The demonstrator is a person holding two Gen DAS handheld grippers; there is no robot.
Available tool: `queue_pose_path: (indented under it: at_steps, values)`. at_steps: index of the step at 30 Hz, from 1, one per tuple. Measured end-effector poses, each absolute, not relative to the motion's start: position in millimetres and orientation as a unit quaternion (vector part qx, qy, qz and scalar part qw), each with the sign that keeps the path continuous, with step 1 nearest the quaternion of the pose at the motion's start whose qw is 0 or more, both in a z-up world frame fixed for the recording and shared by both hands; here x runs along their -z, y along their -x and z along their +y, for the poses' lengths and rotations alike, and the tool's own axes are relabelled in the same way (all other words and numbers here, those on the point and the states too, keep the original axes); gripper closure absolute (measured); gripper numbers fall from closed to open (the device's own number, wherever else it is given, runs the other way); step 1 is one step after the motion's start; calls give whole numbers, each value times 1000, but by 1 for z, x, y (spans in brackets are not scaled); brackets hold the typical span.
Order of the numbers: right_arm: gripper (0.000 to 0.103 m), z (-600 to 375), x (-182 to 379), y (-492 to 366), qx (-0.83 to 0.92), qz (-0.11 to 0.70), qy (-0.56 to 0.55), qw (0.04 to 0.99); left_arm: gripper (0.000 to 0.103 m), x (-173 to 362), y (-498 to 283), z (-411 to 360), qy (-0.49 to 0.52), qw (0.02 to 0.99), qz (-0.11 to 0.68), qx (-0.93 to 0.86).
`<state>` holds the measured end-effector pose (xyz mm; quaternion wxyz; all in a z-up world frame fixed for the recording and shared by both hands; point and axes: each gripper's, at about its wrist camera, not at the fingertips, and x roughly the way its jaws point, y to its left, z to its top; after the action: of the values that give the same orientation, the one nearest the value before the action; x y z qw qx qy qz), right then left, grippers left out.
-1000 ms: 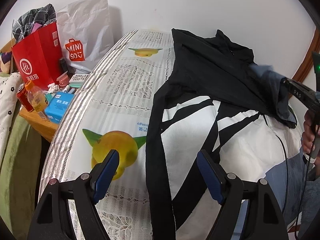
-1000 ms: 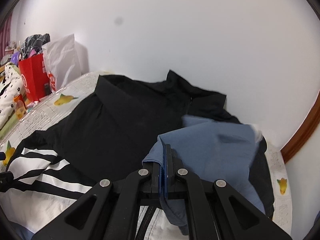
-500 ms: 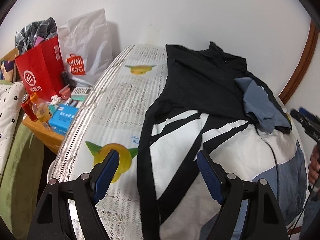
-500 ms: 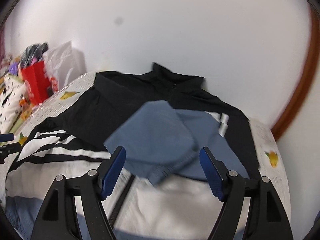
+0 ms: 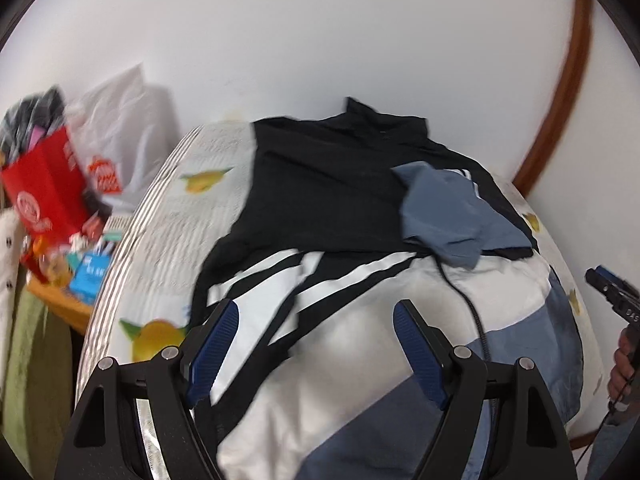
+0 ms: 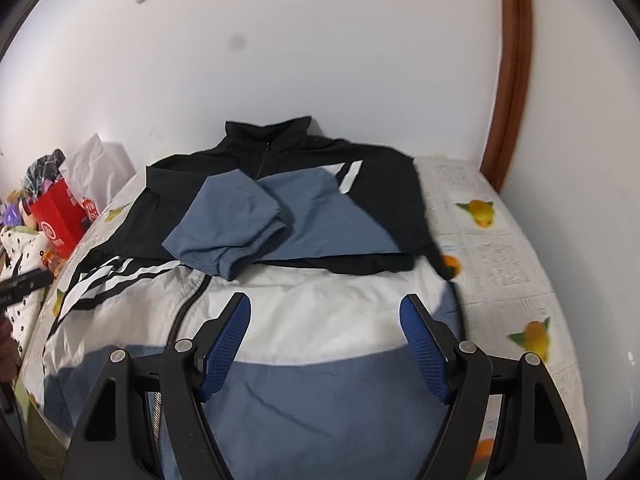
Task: Fold large clothes
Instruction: 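Withdraw the right gripper from the jacket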
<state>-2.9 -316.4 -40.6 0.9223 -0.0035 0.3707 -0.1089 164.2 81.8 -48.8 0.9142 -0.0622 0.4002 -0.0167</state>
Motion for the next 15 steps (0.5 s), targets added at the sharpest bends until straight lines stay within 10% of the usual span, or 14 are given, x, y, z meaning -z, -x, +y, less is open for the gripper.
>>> queue_pose_path:
  at_steps: [15]
  values:
    - [42,-420,20,41,214,346,-9,913,25,33,-234,-52,-11,912,402,79]
